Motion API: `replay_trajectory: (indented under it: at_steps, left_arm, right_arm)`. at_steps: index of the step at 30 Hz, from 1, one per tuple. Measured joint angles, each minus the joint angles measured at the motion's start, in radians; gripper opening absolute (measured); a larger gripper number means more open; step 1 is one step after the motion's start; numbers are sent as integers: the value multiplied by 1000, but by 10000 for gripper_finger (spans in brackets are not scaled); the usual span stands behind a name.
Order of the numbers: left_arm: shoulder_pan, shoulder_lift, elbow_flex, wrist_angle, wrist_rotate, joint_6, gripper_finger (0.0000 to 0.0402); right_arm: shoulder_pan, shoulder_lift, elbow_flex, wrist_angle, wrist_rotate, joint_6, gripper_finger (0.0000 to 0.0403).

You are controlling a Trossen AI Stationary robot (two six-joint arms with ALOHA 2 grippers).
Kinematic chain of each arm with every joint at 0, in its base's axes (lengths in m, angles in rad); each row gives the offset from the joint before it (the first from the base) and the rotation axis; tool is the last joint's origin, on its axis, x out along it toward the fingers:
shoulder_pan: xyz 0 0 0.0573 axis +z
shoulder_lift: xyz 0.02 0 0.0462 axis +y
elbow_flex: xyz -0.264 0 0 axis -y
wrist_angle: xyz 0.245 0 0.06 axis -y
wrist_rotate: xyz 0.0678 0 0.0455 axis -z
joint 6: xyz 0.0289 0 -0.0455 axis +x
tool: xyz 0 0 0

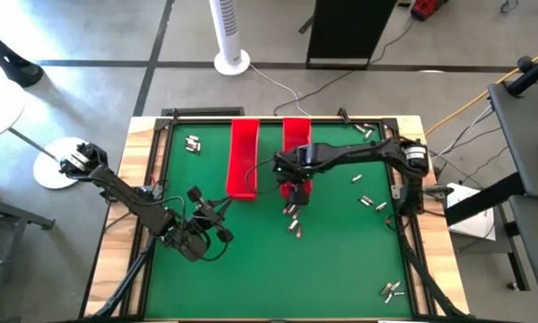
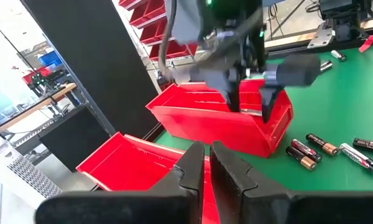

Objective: Sort batteries
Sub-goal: Put the silver battery into the right red bin

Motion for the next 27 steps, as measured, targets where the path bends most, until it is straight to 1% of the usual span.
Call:
replay_trajectory:
  at_steps: [8,11,16,27]
  left_arm:
    - [2,0,0,-1,-1,0,8]
    - [4,0,0,-2,-1,0,8]
    - [6,0,0,-3,-1,1,8]
    - [7,0,0,-9,-1,1,8]
  right_arm:
    - [-71,44,0,26,-2,-55,235]
    - [-89,70,0,39,-22,-72,232]
    - [-103,110,0,52,-24,-88,232]
    - [-116,152,1,93,-28,-98,241]
